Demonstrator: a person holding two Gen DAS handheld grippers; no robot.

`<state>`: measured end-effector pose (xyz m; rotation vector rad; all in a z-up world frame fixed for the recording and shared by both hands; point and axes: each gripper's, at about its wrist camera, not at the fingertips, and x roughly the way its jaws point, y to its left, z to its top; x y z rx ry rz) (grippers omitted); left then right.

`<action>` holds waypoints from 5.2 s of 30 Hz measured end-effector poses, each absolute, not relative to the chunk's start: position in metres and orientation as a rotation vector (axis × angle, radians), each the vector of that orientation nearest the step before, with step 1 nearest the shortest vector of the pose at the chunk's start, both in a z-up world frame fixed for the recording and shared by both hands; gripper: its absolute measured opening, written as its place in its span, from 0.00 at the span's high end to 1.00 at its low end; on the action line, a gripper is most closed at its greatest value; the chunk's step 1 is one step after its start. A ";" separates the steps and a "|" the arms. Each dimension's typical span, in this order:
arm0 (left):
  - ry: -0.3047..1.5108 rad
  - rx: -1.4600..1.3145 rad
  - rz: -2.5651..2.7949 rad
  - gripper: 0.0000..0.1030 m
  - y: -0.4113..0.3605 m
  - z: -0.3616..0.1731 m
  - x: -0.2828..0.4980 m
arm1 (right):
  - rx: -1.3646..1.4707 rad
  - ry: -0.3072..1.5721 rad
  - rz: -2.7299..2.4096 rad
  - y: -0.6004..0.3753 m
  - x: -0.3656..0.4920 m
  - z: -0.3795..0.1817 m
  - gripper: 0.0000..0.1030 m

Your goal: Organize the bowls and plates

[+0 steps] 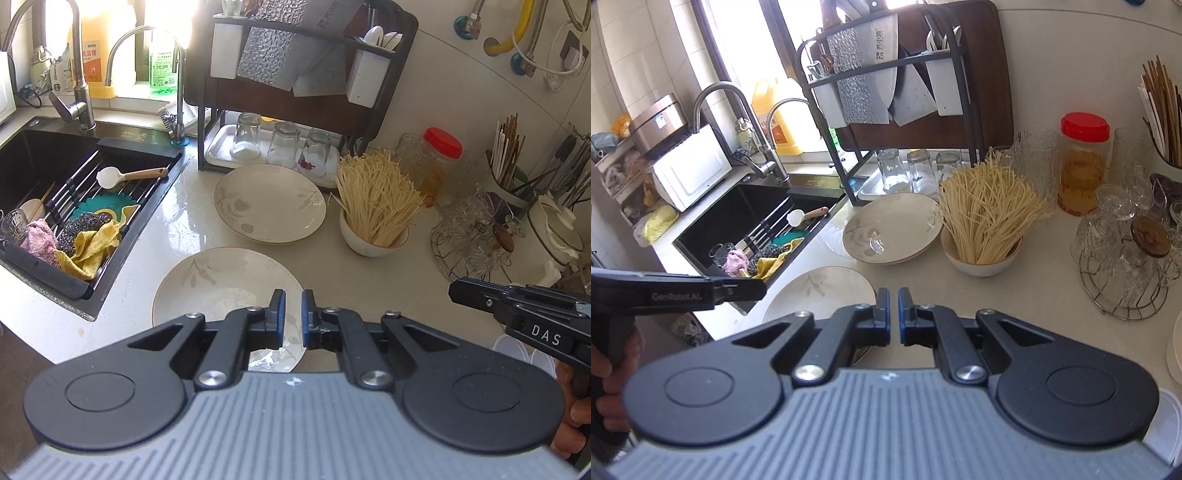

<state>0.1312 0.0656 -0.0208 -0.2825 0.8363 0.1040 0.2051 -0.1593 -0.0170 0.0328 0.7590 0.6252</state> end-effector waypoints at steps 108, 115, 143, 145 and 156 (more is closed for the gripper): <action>1.125 -0.475 -0.222 0.81 0.269 -0.199 0.460 | 0.632 1.190 0.035 -0.046 0.428 -0.178 0.90; 1.118 -0.428 -0.245 0.81 0.268 -0.194 0.457 | 0.616 1.187 0.076 -0.045 0.426 -0.175 0.90; 1.078 -0.469 -0.233 0.82 0.259 -0.142 0.388 | 0.491 1.098 0.168 -0.061 0.380 -0.122 0.90; 1.066 -0.472 -0.231 0.82 0.258 -0.135 0.379 | 0.484 1.080 0.178 -0.062 0.374 -0.116 0.90; 1.012 -0.476 -0.200 0.82 0.252 -0.091 0.319 | 0.447 0.996 0.245 -0.066 0.331 -0.074 0.90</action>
